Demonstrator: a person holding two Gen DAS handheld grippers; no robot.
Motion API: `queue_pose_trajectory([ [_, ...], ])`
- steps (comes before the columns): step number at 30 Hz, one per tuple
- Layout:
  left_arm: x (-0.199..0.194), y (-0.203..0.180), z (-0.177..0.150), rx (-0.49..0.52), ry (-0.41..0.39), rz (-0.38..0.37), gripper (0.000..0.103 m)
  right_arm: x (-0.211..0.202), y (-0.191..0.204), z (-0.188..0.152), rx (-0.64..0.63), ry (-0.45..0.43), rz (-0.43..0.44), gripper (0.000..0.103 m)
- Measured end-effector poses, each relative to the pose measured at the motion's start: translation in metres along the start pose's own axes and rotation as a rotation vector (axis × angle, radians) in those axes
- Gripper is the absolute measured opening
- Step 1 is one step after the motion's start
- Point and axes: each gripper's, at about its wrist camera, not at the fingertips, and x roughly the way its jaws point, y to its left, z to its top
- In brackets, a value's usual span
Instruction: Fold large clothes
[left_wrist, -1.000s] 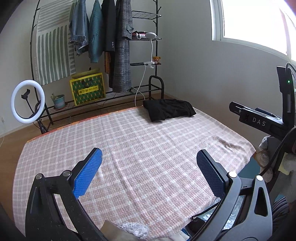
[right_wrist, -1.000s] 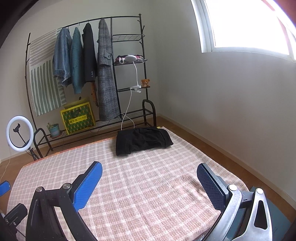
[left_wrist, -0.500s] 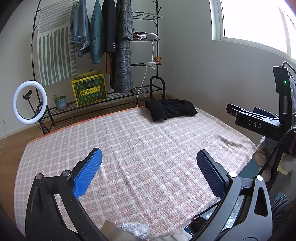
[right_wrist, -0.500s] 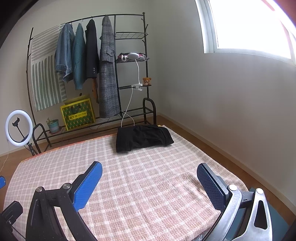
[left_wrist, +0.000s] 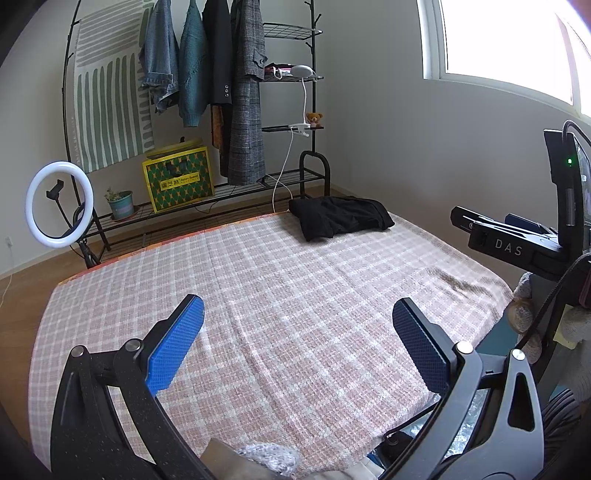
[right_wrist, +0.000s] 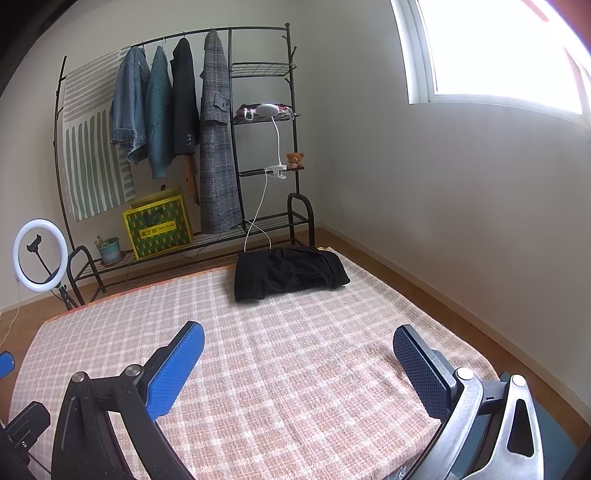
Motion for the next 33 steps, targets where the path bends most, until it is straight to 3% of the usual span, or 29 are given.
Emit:
queue_pose_trajectory([
  [33,0.0003,0.0023,-0.0013,0.007,-0.001,-0.001,0.103,-0.0026,0.0025,-0.0042,0.006,0.010,0.012,0.103],
])
